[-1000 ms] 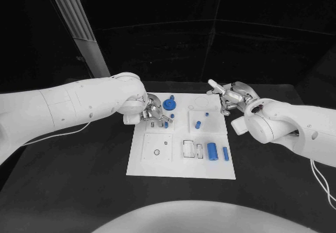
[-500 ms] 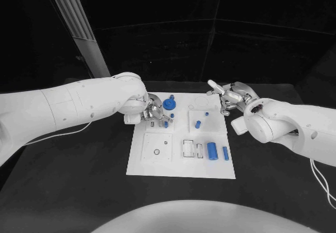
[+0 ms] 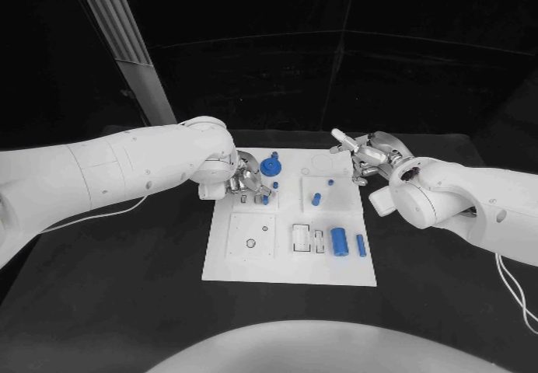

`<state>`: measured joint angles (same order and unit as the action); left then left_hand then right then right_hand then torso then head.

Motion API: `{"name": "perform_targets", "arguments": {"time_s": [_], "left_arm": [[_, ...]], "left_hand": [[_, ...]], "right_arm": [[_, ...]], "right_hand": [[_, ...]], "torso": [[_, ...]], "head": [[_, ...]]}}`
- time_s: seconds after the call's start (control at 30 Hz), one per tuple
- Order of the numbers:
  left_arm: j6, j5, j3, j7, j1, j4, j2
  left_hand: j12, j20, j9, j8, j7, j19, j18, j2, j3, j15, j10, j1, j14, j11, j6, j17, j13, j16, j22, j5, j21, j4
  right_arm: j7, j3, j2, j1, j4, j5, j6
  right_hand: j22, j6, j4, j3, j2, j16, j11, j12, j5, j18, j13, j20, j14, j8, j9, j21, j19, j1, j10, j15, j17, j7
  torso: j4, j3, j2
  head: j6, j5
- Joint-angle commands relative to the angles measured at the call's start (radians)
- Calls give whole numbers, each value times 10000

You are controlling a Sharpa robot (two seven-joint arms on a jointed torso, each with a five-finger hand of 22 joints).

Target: Assemble the parts on the task board

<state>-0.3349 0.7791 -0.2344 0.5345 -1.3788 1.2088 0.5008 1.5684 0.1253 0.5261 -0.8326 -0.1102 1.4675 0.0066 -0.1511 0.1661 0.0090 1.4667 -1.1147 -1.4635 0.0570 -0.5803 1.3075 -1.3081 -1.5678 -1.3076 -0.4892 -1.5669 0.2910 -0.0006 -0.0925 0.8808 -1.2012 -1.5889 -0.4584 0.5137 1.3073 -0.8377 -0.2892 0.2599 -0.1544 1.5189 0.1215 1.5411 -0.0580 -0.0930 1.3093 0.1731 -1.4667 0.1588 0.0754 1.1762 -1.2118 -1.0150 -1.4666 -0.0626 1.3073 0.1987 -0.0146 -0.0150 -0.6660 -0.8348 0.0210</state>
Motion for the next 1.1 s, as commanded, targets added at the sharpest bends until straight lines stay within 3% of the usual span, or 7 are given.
{"name": "perform_targets", "arguments": {"time_s": [0.03,0.67,0.9,1.1], "left_arm": [[-224,45,7,-116,-5,-6,-15],[-375,44,7,-211,33,-77,-96],[-388,44,7,-288,42,-109,-113],[-384,44,7,-403,47,-131,-119]], "left_hand": [[24,-71,28,77,-5,1033,-66,-88,-66,-74,1041,-63,-1073,-83,67,2633,-2627,-30,-2632,-109,-38,5],[24,-112,251,243,51,1033,-66,-19,-527,-126,1041,-817,-1073,-134,42,2633,-2627,-30,-2632,-696,-38,-42],[24,-172,409,337,108,1033,-66,-6,-1302,-198,1041,-1689,-1073,-190,34,2633,-2627,-30,-2632,-916,-38,-185],[24,-191,482,407,101,1033,-66,66,-1735,-200,1041,-1811,-1073,-195,-6,2633,-2627,-30,-2632,-955,-38,-58]], "right_arm": [[-11,4,-11,-11,-4,-56,-63],[-80,1,-29,-4,12,-66,-56],[-117,0,-27,-3,17,-72,-56],[-163,-1,-24,2,27,-85,-51]], "right_hand": [[995,71,3,65,32,-2,21,-28,-17,-139,2250,-11,-409,46,7,-35,-62,-97,-592,3,1942,0],[976,85,4,67,-19,-7,19,-38,-31,-151,2236,-12,-401,83,9,-93,-40,-173,-578,3,1928,0],[971,87,1,68,-41,-9,19,-42,-32,-153,2229,-13,-398,96,10,-108,-35,-193,-571,4,1923,-2],[971,87,-1,68,-66,-8,18,-42,-35,-153,2228,-13,-399,113,11,-113,-41,-216,-571,5,1923,-3]], "torso": [[9,-2,-4],[7,0,1],[2,0,1],[-4,-3,1]], "head": [[-6,14],[-29,-36],[-31,-56],[-30,-79]]}}
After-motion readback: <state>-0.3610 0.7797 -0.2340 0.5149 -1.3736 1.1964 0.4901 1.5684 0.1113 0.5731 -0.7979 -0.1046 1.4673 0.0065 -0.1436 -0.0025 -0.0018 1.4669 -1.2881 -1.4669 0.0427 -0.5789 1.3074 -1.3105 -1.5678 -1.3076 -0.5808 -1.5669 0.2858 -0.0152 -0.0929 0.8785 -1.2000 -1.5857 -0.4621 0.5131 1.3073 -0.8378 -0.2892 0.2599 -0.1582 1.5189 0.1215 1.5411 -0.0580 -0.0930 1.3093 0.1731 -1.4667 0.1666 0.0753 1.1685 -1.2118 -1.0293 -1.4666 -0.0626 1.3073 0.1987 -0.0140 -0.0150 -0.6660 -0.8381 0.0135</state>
